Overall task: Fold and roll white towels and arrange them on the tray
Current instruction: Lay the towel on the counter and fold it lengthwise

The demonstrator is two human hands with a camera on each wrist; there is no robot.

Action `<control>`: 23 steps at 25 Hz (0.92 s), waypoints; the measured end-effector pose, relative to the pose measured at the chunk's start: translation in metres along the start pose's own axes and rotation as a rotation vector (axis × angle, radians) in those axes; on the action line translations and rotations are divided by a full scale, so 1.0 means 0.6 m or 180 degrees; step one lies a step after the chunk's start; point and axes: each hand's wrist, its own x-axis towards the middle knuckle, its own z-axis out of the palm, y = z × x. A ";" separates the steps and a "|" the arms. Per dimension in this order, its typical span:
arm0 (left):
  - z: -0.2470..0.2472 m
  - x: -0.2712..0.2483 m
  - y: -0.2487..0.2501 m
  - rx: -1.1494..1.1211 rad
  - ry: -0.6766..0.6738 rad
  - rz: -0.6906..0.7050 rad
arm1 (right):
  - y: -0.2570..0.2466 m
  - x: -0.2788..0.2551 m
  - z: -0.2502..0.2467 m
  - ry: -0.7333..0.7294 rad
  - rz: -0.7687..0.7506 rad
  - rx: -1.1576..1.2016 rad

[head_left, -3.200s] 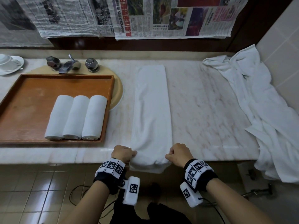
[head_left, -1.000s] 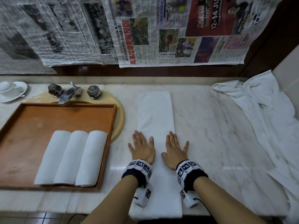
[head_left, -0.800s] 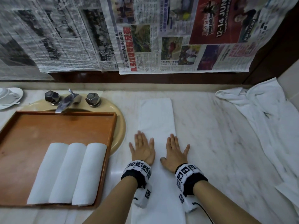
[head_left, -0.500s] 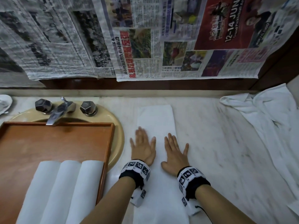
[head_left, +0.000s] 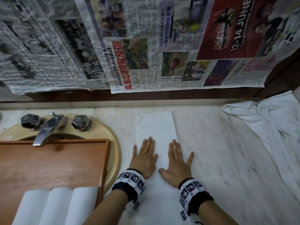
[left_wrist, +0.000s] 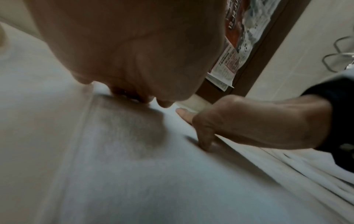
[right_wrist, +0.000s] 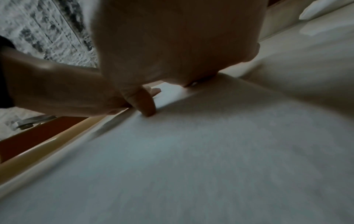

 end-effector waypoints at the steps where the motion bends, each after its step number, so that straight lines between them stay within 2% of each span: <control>1: -0.011 0.017 -0.003 0.0051 -0.0022 -0.0017 | 0.001 0.013 -0.010 0.0021 0.0009 0.0025; 9: -0.108 0.173 -0.016 0.0544 -0.0073 0.0111 | 0.032 0.174 -0.118 -0.0238 -0.0126 -0.0294; 12: -0.148 0.200 -0.004 0.0555 -0.0056 0.0015 | 0.032 0.188 -0.159 -0.0221 -0.0139 -0.0310; 15: -0.129 0.136 0.034 0.0270 0.0446 -0.0251 | 0.017 0.110 -0.124 0.0033 -0.0440 -0.0342; 17: -0.051 0.047 0.050 0.0086 0.0392 -0.0007 | 0.026 0.032 -0.060 -0.0053 -0.0644 -0.0403; 19: 0.023 -0.027 0.020 0.0091 0.0264 0.0086 | 0.070 -0.011 -0.021 -0.0196 -0.0310 -0.0342; 20: 0.045 -0.040 -0.003 0.0030 0.0355 -0.0120 | 0.094 -0.019 -0.018 -0.0151 0.0026 -0.0214; 21: 0.054 -0.050 -0.017 -0.0173 0.0517 -0.0504 | 0.113 -0.031 -0.015 -0.0076 0.0371 -0.0119; 22: 0.055 -0.056 -0.022 -0.0380 0.0627 -0.0832 | 0.120 -0.047 -0.012 0.0005 0.0523 -0.0056; 23: 0.058 -0.062 -0.013 -0.0449 0.0604 -0.0832 | 0.113 -0.066 -0.003 0.0081 0.0375 -0.0073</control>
